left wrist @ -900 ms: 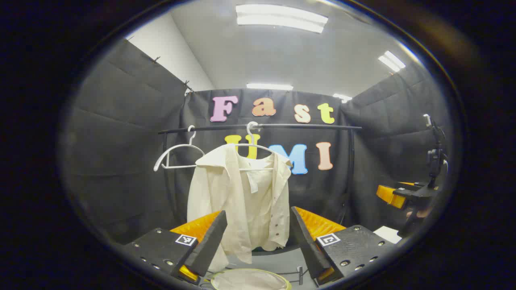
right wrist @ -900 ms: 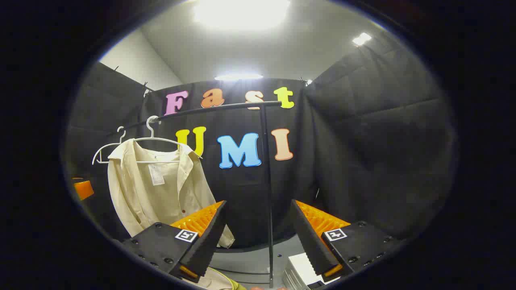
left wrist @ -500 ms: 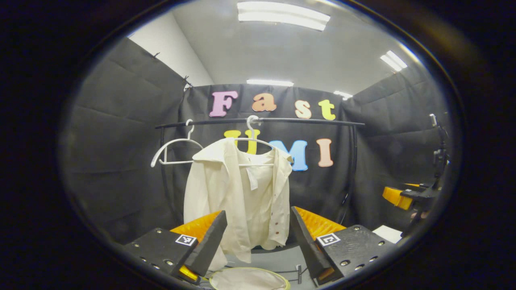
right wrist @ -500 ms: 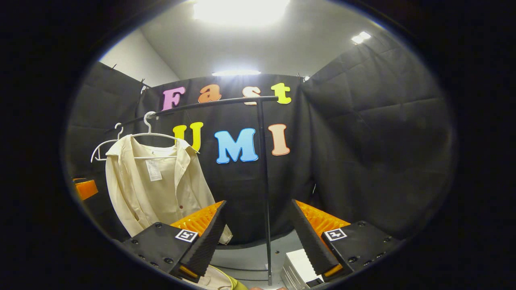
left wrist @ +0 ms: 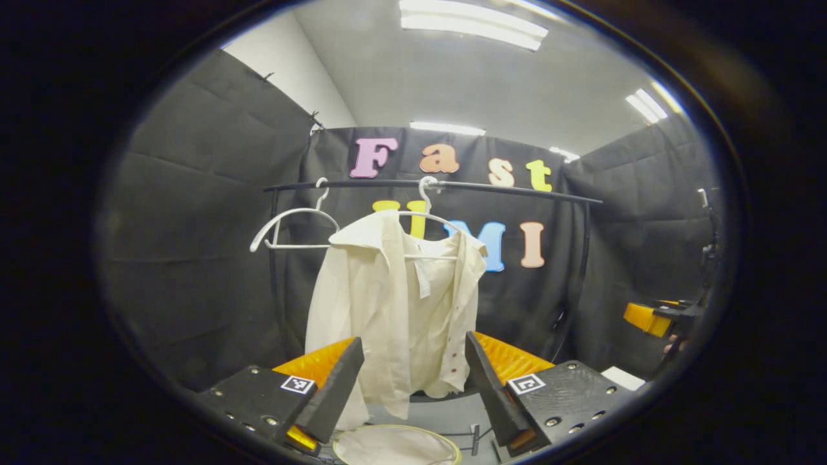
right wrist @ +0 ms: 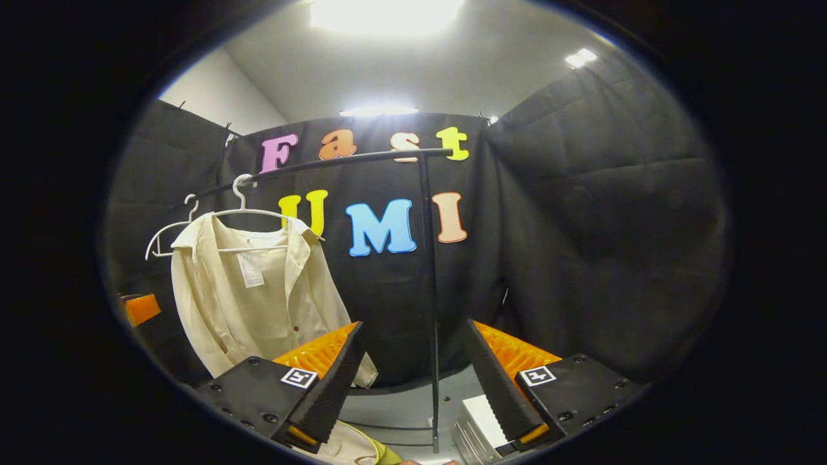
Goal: Grasp the clothes on the hanger with both hands and then place them into the laundry hamper below.
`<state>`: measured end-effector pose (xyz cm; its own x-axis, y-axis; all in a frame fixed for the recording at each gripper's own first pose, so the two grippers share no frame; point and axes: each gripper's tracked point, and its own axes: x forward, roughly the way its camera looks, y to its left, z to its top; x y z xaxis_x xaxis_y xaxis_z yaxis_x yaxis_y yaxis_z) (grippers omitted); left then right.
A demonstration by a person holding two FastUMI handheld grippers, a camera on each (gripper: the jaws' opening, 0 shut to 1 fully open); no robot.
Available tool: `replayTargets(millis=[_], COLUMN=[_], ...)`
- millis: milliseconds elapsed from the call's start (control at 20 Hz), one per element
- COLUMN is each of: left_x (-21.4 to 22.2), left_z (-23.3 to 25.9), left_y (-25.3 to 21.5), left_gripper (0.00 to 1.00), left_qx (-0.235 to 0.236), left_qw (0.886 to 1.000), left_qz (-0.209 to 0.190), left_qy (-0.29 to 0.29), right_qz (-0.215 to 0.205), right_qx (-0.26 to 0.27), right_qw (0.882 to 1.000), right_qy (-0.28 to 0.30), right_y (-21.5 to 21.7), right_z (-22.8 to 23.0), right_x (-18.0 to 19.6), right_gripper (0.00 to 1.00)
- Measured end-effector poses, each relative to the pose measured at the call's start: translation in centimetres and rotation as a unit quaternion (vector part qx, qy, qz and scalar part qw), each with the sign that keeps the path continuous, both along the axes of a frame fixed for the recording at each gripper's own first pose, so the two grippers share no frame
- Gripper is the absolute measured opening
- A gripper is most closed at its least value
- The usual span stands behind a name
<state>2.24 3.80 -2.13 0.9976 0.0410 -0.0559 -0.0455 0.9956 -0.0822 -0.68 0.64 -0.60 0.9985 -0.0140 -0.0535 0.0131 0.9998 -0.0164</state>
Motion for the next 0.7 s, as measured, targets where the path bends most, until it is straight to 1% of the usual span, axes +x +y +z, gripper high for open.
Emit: replayTargets(millis=[100,300,450,600,700], left_x=[-0.1,0.5,2.4,4.6,6.5], left_z=[0.1,-0.3,-0.4,0.4,1.1], left_y=[0.6,1.2,1.1,0.7,0.9], left_gripper=[0.92,0.92,0.89,0.89,0.89], left_qx=[-0.004,-0.002,0.001,-0.002,-0.001], left_qw=[1.000,1.000,1.000,0.999,0.999], left_qz=[0.007,0.022,0.028,0.036,0.045], left_qy=[-0.002,-0.001,0.007,0.007,0.001], right_qz=[0.003,0.011,0.015,0.017,0.025], right_qx=[-0.006,-0.004,-0.003,-0.004,-0.002], right_qw=[1.000,1.000,1.000,1.000,1.000], right_qy=[0.000,0.005,0.009,0.010,0.013], right_y=[0.1,0.7,1.2,1.7,2.4], right_z=[0.1,0.1,-0.1,-0.5,-0.9], right_x=[0.0,0.2,1.2,2.5,3.9], right_gripper=[0.98,0.98,0.98,0.98,0.98])
